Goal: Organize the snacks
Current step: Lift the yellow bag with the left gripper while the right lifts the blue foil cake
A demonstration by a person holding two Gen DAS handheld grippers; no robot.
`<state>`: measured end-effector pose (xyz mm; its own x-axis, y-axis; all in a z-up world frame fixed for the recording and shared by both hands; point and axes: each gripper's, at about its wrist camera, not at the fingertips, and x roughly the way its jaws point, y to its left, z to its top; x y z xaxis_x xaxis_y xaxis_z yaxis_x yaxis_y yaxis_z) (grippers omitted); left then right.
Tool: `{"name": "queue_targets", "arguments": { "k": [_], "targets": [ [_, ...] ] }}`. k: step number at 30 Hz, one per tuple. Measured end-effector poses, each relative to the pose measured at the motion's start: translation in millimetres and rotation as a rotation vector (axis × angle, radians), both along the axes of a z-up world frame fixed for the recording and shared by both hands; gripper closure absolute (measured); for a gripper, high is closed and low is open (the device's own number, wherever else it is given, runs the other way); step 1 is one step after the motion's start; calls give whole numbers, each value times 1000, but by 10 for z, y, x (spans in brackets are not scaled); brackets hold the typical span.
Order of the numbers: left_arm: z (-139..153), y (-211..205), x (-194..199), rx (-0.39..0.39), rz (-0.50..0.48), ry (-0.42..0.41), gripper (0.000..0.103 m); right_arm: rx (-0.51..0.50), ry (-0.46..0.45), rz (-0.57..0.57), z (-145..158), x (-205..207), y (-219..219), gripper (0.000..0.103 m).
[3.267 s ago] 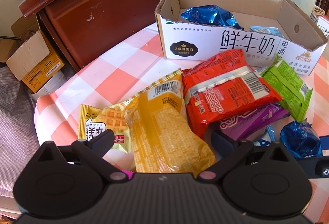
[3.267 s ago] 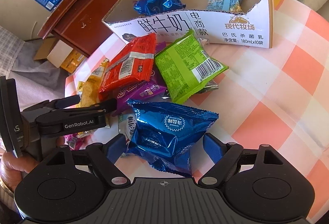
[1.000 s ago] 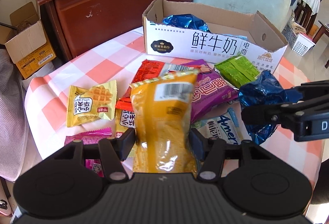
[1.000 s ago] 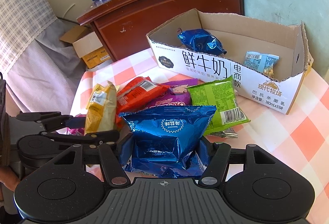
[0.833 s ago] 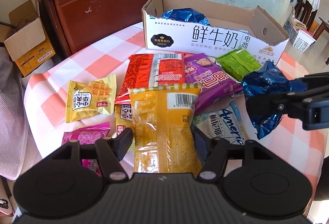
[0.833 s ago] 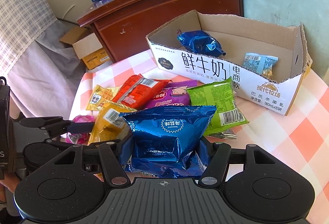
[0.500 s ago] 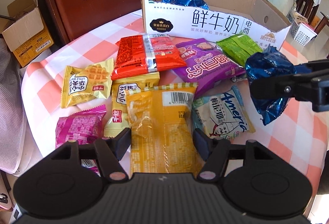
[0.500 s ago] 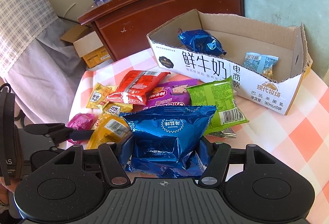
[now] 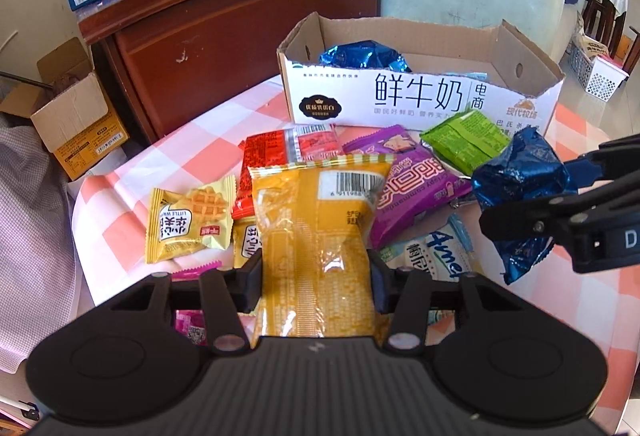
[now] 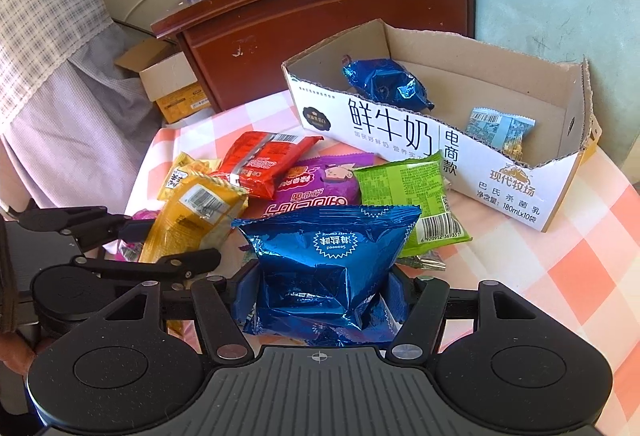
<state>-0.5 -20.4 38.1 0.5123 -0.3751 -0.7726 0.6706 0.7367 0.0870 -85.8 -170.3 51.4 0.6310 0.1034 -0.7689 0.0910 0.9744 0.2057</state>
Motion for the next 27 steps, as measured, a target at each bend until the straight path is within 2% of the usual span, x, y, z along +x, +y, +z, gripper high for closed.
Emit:
{"name": "queue_targets", "arguments": {
  "k": [4, 13, 27],
  "targets": [
    [120, -97, -33, 9, -15, -109, 54, -59, -29, -1, 74, 6, -6, 41],
    [365, -310, 91, -32, -23, -198, 54, -183, -108, -15, 260, 63, -37, 41],
    [472, -658, 436, -86, 0, -205, 54, -247, -155, -77, 391, 178, -244, 41]
  ]
}}
